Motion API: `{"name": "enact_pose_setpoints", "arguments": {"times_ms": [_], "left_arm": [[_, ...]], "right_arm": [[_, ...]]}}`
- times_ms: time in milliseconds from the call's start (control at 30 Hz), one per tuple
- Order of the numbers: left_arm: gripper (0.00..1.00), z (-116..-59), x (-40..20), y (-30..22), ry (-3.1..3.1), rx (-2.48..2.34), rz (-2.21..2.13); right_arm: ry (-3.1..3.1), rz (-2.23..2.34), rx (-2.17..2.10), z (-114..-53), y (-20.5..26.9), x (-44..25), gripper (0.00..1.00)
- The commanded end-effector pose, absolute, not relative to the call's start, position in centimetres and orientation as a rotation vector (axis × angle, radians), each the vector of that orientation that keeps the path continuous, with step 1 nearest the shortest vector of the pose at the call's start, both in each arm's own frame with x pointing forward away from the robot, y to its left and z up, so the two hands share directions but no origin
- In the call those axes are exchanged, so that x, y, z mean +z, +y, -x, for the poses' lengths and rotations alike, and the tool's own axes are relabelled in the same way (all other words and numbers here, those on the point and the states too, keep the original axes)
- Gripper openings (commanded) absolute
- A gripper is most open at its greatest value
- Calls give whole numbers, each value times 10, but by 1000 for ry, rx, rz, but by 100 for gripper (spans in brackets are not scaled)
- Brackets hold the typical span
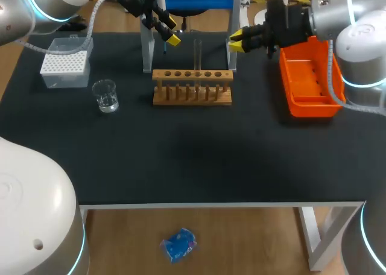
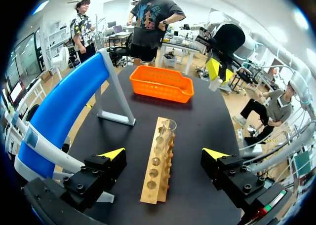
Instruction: Invert the test tube, pick up the pipette, mount the tip to pipette, aspirate from beaker and dispense into the tube, eject the tip, return the pipette, and cap with the stopper.
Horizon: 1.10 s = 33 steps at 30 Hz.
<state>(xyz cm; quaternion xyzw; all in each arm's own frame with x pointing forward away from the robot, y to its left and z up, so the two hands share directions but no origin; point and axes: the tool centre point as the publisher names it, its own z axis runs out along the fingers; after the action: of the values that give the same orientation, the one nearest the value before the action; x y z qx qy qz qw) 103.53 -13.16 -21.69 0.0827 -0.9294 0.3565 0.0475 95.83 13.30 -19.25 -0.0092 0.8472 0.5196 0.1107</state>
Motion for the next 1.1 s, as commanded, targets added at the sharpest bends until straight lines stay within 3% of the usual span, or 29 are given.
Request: {"name": "enact_pose_setpoints", "arguments": {"times_ms": [33, 1100], "left_arm": [[100, -1036, -215, -131, -2833, 1079, -252], [100, -1036, -215, -131, -2833, 1079, -252]], "right_arm": [[2503, 55, 1534, -980, 154, -199, 0], [2513, 152, 1486, -1034, 212, -213, 0]]}}
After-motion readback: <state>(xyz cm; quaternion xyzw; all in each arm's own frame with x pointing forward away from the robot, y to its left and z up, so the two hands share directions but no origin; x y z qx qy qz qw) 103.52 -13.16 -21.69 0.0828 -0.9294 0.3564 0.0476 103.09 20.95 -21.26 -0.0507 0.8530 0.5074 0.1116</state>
